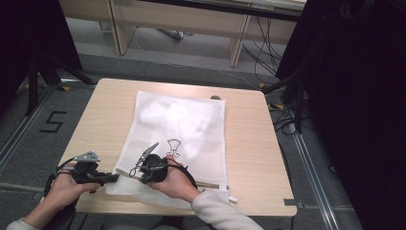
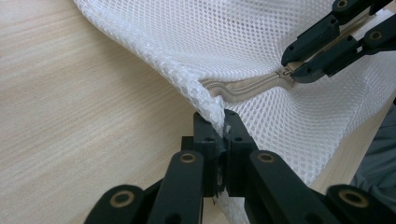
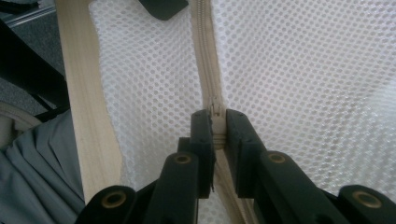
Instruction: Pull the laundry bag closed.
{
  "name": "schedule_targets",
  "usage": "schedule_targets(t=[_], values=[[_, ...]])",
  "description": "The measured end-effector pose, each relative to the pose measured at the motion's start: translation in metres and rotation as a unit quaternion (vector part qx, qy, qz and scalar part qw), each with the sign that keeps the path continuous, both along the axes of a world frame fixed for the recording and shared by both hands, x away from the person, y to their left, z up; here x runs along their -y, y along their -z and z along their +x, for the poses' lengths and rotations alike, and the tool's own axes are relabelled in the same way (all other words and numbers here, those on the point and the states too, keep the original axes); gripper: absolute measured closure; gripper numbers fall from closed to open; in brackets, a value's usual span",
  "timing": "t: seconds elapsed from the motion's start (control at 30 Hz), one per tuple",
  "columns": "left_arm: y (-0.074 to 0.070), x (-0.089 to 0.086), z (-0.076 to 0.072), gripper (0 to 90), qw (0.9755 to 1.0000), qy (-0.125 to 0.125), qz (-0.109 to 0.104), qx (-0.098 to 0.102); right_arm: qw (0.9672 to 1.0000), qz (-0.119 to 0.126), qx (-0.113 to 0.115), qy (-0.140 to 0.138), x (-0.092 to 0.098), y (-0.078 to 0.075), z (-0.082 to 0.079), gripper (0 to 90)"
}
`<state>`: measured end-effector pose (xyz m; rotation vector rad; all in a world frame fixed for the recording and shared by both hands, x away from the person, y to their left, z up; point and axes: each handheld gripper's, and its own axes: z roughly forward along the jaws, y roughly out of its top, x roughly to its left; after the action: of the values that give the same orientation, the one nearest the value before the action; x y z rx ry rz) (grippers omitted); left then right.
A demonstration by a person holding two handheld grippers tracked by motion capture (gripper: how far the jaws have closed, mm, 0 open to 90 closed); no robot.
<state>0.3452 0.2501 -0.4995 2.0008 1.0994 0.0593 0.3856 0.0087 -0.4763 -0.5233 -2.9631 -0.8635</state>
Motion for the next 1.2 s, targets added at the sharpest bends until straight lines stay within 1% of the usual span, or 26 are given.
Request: schedule_targets(t=[0.03, 0.07, 0.13, 0.2, 0.23, 0.4, 0.47, 0.5, 0.6, 0.67, 0.77, 0.83, 0.87, 0.93, 1.03, 1.07, 1.1, 1.13, 1.17, 1.2], values=[[-0.0007, -0.0003, 0.0000, 85.9, 1.0000, 0.001, 0.004, -0.003, 1.0000, -0.001, 0.000, 0.003, 0.0006, -0.0006, -0.0001, 82.3], [-0.0002, -0.0005, 0.0002, 85.9, 1.0000, 0.003, 0.002, -0.001, 1.0000, -0.001, 0.000, 0.003, 0.0010, -0.0006, 0.0000, 82.3], [-0.0010, -0.0003, -0.0001, 85.9, 0.9999, 0.002, 0.011, -0.001, 1.0000, -0.002, -0.002, 0.001, 0.0013, -0.0004, -0.0004, 82.3], [-0.0008, -0.0007, 0.0001, 85.9, 0.9999, 0.007, 0.009, -0.004, 1.0000, -0.004, -0.002, -0.001, 0.0013, 0.0002, -0.0007, 82.3], [0.0001, 0.0001, -0.0001, 85.9, 1.0000, 0.002, 0.004, 0.002, 1.0000, -0.004, -0.003, -0.001, 0.0014, 0.0001, -0.0007, 82.3], [-0.0008, -0.0008, 0.0002, 85.9, 0.9999, 0.006, 0.010, -0.004, 1.0000, -0.008, -0.002, -0.001, 0.0019, -0.0004, -0.0011, 82.3], [-0.0005, -0.0002, -0.0004, 85.9, 0.9999, -0.001, 0.010, 0.000, 1.0000, -0.009, -0.002, -0.002, 0.0030, -0.0004, -0.0011, 82.4], [-0.0009, -0.0007, 0.0000, 85.9, 0.9999, 0.005, 0.012, -0.004, 1.0000, -0.009, -0.003, -0.001, 0.0036, -0.0005, -0.0011, 82.3], [-0.0006, -0.0006, 0.0002, 85.9, 0.9999, 0.005, 0.009, -0.006, 1.0000, -0.008, -0.003, 0.000, 0.0047, -0.0009, -0.0010, 82.3], [-0.0006, -0.0004, 0.0001, 85.9, 0.9999, 0.005, 0.012, -0.006, 0.9999, -0.010, -0.004, 0.000, 0.0057, -0.0016, -0.0014, 82.3], [-0.0004, -0.0006, 0.0001, 85.9, 0.9999, 0.004, 0.010, -0.007, 0.9999, -0.012, -0.002, 0.001, 0.0064, -0.0014, -0.0016, 82.3], [-0.0006, -0.0005, 0.0001, 85.9, 0.9999, 0.005, 0.010, -0.007, 0.9999, -0.010, -0.007, -0.003, 0.0070, -0.0014, -0.0016, 82.3], [-0.0006, -0.0005, 0.0001, 85.9, 0.9999, 0.005, 0.012, -0.006, 0.9999, -0.012, -0.007, 0.004, 0.0072, -0.0016, -0.0022, 82.3], [-0.0003, -0.0007, 0.0003, 85.9, 0.9999, 0.005, 0.008, -0.008, 0.9999, -0.014, -0.005, 0.005, 0.0075, -0.0018, -0.0024, 82.3], [-0.0005, -0.0006, 0.0002, 85.9, 0.9999, 0.005, 0.011, -0.007, 0.9999, -0.013, -0.003, 0.001, 0.0081, -0.0017, -0.0022, 82.3], [0.0008, 0.0002, -0.0001, 85.9, 1.0000, -0.001, 0.006, 0.000, 0.9999, -0.012, -0.003, -0.001, 0.0086, -0.0015, -0.0018, 82.3], [0.0008, 0.0001, -0.0001, 85.9, 1.0000, -0.001, 0.006, -0.001, 0.9999, -0.014, -0.004, 0.000, 0.0087, -0.0015, -0.0020, 82.3], [-0.0004, -0.0003, -0.0002, 85.9, 0.9999, 0.001, 0.015, -0.005, 0.9999, -0.016, -0.004, 0.001, 0.0090, -0.0014, -0.0022, 82.3], [-0.0003, -0.0005, 0.0001, 85.9, 0.9999, 0.005, 0.011, -0.009, 0.9998, -0.018, -0.006, 0.000, 0.0100, -0.0014, -0.0024, 82.3], [-0.0003, -0.0005, 0.0001, 85.9, 0.9999, 0.005, 0.011, -0.009, 0.9998, -0.018, -0.006, 0.000, 0.0100, -0.0014, -0.0024, 82.3]])
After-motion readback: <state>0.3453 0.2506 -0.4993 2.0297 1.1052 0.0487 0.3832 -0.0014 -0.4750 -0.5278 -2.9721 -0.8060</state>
